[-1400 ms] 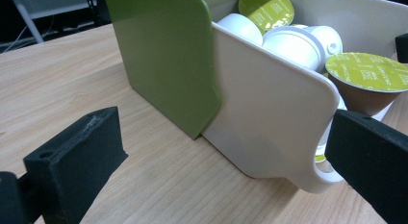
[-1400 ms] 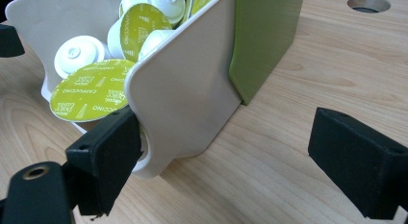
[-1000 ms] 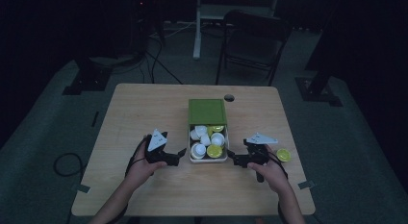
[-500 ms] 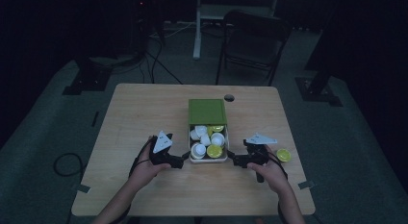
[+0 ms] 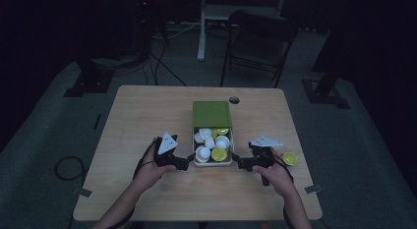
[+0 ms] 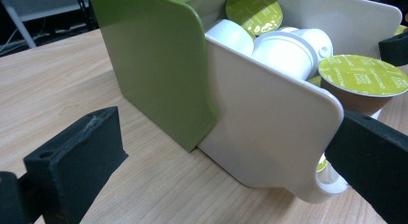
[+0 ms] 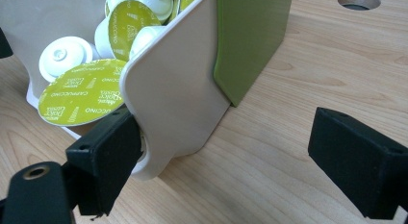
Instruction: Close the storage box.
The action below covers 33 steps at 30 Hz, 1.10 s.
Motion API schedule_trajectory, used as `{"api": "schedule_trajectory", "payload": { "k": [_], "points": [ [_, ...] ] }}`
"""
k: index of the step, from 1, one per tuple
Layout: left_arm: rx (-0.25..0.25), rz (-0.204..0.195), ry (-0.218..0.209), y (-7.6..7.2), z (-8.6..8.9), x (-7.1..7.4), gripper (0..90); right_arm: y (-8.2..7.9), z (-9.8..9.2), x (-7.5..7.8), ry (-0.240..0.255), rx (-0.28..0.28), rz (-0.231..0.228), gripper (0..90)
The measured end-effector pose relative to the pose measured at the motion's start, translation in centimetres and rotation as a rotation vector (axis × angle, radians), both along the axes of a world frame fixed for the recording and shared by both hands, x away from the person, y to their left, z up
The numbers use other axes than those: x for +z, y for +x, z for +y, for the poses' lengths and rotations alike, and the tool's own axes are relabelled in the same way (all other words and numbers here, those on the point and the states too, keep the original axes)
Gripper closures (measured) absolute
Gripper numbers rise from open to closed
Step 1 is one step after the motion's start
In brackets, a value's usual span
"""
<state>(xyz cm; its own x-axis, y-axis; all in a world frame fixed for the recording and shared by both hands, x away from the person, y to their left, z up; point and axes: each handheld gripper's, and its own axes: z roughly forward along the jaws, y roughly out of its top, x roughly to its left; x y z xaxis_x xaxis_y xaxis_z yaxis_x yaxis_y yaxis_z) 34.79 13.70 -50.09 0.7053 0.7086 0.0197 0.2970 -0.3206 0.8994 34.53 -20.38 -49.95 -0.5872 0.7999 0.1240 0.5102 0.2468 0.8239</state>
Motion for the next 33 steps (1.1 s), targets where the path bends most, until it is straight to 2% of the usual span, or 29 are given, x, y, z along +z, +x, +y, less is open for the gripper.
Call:
{"api": "schedule_trajectory", "payload": {
  "k": [11,27,33],
  "points": [
    [0.014,-0.003,0.015,0.6,0.3,0.0,0.3,0.4,0.3,0.0,-0.002,0.003,0.004,11.2],
    [0.018,-0.001,0.030,1.4,0.4,-0.2,0.2,1.2,0.3,0.0,0.020,-0.020,0.003,11.2],
    [0.024,0.000,0.030,1.6,0.5,-0.2,0.2,1.6,0.5,0.1,0.010,-0.022,0.001,11.2]
  ]
}}
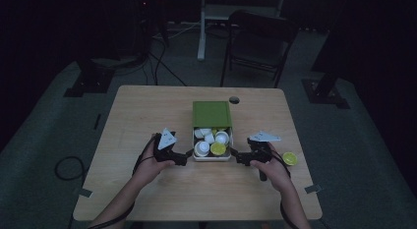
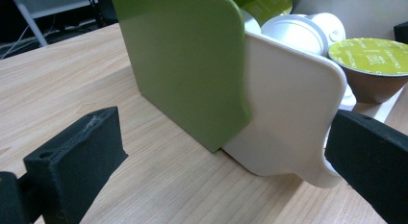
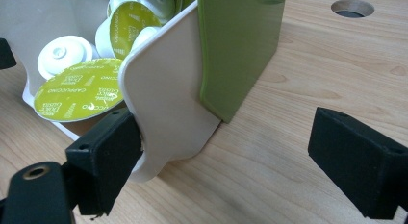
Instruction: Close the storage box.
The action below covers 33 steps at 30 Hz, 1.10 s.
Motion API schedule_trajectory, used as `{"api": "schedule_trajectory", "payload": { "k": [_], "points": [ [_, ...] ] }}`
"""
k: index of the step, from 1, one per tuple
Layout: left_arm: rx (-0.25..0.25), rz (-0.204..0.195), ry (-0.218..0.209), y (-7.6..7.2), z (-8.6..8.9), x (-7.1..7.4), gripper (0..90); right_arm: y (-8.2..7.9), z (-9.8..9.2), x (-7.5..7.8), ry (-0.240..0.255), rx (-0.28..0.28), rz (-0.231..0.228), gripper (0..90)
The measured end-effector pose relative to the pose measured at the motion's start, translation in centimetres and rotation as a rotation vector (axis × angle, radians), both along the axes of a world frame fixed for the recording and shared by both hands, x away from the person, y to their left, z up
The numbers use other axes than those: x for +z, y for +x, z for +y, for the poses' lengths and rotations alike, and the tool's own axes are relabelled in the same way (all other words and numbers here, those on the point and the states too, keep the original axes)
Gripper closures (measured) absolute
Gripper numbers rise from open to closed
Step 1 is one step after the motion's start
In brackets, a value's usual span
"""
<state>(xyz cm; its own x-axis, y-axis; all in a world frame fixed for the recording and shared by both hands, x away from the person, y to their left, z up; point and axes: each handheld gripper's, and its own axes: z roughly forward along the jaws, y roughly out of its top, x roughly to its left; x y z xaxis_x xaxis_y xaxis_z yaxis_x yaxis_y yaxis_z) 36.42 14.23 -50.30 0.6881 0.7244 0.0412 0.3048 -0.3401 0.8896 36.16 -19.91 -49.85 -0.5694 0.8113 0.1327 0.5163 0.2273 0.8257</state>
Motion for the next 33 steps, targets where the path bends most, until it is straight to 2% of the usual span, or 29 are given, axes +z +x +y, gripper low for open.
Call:
{"api": "schedule_trajectory", "payload": {
  "k": [21,33],
  "points": [
    [0.006,0.001,0.007,1.2,-0.1,0.0,0.2,1.2,0.3,-0.1,-0.007,-0.024,0.009,11.2],
    [0.014,0.016,-0.011,1.9,-0.1,-0.2,0.2,1.8,0.3,-0.2,0.002,-0.034,0.016,11.2]
  ]
}}
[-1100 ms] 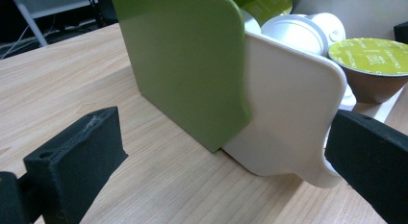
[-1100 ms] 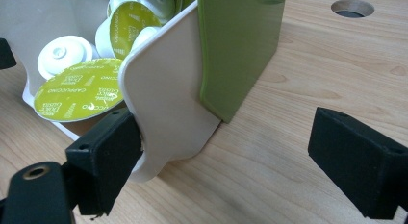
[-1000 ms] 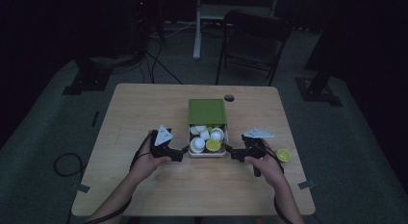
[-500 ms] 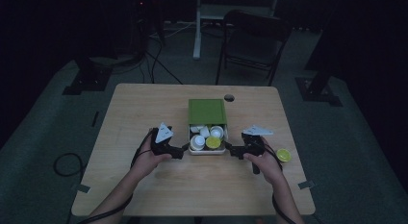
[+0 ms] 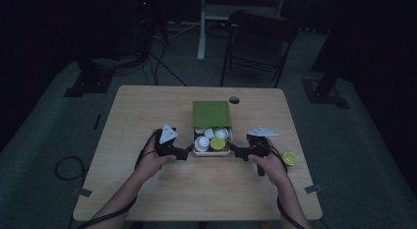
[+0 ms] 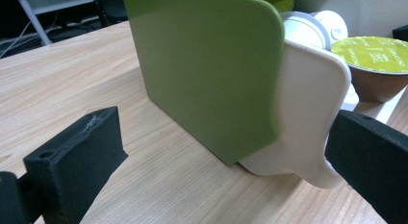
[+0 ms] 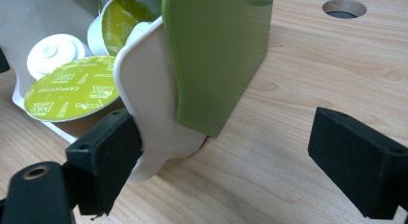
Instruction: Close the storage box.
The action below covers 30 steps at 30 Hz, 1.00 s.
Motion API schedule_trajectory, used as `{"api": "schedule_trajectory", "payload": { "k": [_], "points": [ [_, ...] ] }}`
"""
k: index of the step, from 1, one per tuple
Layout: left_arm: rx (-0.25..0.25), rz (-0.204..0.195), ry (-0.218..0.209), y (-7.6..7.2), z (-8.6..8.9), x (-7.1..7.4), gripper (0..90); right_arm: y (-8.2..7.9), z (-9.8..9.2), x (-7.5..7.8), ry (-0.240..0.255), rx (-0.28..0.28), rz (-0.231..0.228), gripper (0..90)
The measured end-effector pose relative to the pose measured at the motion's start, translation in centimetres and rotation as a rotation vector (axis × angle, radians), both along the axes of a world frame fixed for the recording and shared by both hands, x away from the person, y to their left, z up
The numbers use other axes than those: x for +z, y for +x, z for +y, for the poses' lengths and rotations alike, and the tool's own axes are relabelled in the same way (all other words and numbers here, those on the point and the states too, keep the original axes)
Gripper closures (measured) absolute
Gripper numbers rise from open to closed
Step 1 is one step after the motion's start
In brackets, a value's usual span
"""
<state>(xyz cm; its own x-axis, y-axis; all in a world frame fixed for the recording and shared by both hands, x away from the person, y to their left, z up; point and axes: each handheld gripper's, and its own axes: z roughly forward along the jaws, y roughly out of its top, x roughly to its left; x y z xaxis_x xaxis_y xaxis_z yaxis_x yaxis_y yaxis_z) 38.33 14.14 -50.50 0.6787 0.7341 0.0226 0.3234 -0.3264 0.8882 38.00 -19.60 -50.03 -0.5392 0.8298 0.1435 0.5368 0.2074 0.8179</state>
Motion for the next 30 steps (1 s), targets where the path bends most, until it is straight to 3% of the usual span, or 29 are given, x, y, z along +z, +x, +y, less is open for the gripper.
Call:
{"api": "schedule_trajectory", "payload": {
  "k": [30],
  "points": [
    [0.035,-0.014,0.019,1.4,-0.2,-0.2,0.2,1.9,0.5,-0.3,-0.009,-0.040,0.010,11.2]
  ]
}}
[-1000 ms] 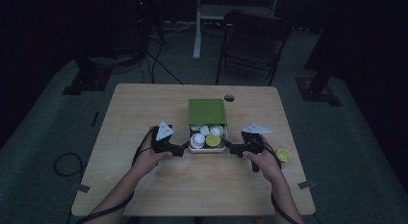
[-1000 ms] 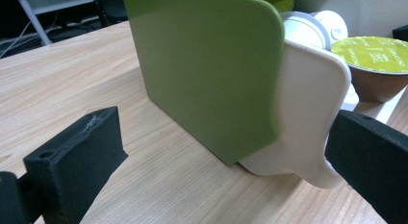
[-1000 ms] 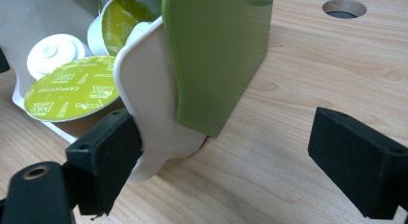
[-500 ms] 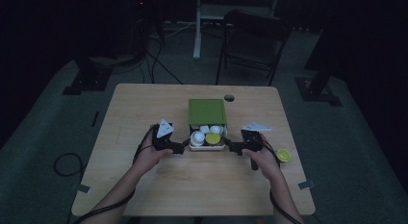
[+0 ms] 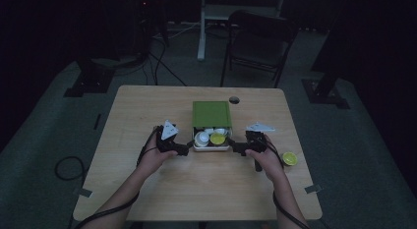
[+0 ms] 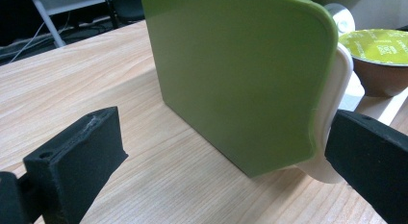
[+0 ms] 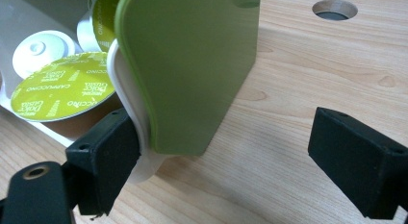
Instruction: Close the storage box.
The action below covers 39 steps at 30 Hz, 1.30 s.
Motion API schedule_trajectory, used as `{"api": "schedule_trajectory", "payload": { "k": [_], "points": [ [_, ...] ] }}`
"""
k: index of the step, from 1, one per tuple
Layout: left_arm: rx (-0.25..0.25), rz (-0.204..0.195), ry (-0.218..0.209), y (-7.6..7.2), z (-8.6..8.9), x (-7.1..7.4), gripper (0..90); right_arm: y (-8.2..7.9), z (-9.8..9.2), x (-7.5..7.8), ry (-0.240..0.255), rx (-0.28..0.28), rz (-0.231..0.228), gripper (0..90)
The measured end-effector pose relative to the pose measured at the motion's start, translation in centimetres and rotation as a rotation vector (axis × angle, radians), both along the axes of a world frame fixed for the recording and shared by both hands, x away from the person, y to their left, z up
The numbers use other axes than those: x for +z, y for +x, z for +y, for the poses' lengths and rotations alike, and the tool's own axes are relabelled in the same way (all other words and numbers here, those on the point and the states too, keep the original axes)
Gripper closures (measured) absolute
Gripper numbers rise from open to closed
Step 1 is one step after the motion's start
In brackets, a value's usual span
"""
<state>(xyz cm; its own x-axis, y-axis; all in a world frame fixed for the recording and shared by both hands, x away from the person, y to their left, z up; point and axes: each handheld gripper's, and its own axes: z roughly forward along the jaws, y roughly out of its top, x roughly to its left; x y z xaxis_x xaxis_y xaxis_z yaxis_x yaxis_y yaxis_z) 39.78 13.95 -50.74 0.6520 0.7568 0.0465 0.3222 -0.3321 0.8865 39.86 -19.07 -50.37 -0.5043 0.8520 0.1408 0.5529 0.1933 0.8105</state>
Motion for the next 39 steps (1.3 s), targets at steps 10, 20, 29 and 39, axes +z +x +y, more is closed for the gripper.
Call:
{"api": "schedule_trajectory", "payload": {
  "k": [10,20,29,39],
  "points": [
    [0.008,-0.006,-0.001,0.5,-0.2,0.2,0.2,0.5,0.1,0.0,0.007,-0.020,0.006,11.1],
    [0.012,-0.009,0.007,0.7,-0.3,0.3,0.2,0.7,0.1,-0.1,0.014,-0.035,0.010,10.5],
    [0.001,0.002,-0.015,0.3,-0.5,0.6,0.3,0.2,0.4,-0.1,0.009,-0.024,0.010,10.6],
    [-0.028,0.017,-0.032,-1.0,-1.0,1.6,0.3,-0.8,0.7,0.1,0.018,-0.001,-0.003,10.6]
  ]
}}
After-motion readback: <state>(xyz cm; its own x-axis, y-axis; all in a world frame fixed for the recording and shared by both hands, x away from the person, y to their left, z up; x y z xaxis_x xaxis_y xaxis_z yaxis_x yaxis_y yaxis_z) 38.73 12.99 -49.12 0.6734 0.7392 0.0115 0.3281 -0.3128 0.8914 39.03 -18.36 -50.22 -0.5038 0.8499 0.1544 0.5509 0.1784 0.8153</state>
